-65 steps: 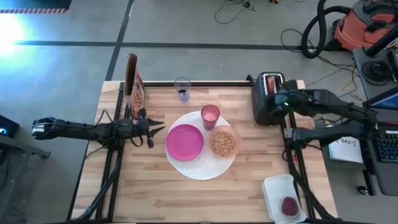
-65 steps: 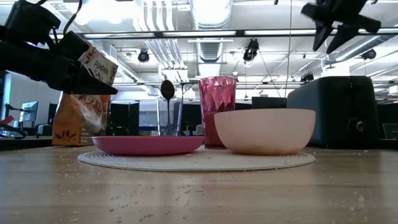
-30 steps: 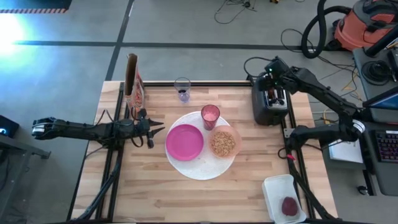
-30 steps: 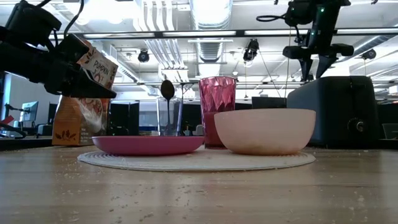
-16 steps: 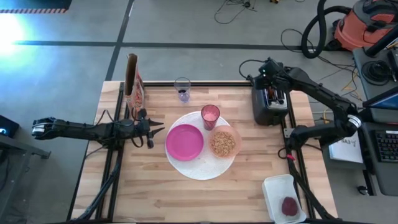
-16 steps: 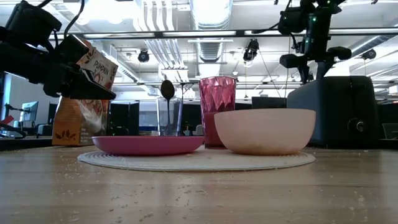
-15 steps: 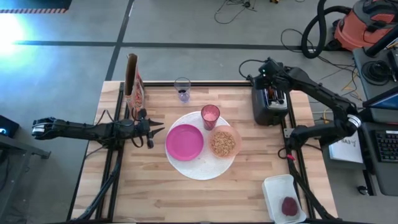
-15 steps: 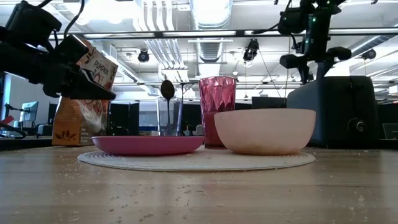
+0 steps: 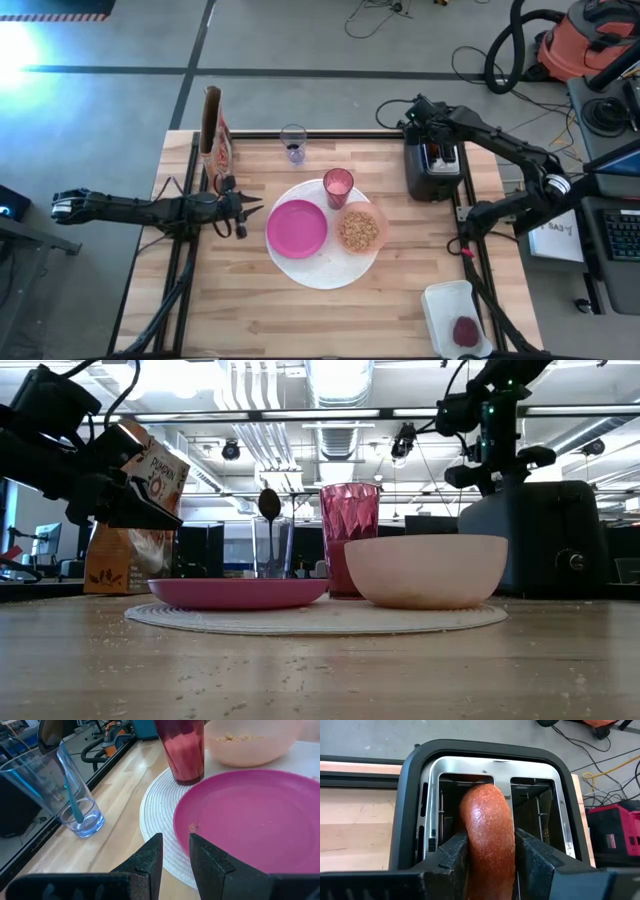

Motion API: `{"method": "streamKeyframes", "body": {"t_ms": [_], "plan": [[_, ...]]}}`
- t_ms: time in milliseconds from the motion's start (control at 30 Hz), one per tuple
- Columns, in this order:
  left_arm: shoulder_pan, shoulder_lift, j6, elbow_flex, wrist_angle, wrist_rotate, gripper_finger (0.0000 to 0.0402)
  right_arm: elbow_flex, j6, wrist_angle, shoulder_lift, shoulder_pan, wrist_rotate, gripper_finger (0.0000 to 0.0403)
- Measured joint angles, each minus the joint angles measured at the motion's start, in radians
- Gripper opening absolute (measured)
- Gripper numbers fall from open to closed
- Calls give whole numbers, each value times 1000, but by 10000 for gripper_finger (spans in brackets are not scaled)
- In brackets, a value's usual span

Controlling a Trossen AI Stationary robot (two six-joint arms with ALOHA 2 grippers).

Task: Arrange a breakfast setting
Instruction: Put the toasted bagel on the pink plate from the toaster

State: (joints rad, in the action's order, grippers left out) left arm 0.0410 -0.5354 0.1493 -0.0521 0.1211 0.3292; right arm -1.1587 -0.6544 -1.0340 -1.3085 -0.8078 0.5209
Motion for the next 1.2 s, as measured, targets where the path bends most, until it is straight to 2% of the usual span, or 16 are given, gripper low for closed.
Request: {"method": "streamKeyframes", "body": {"t_ms": [300,467,1000,1200], "plan": [[0,0,0,0,-10,4,77,-5,0,-6,78,0,-36,133],[0,0,0,0,-9,5,77,-10,1,-4,107,0,-15,135],[0,0,0,0,-6,5,77,-10,11,-1,79,0,-26,136],[0,0,0,0,-6,5,77,-10,18,1,76,0,-28,118]]}}
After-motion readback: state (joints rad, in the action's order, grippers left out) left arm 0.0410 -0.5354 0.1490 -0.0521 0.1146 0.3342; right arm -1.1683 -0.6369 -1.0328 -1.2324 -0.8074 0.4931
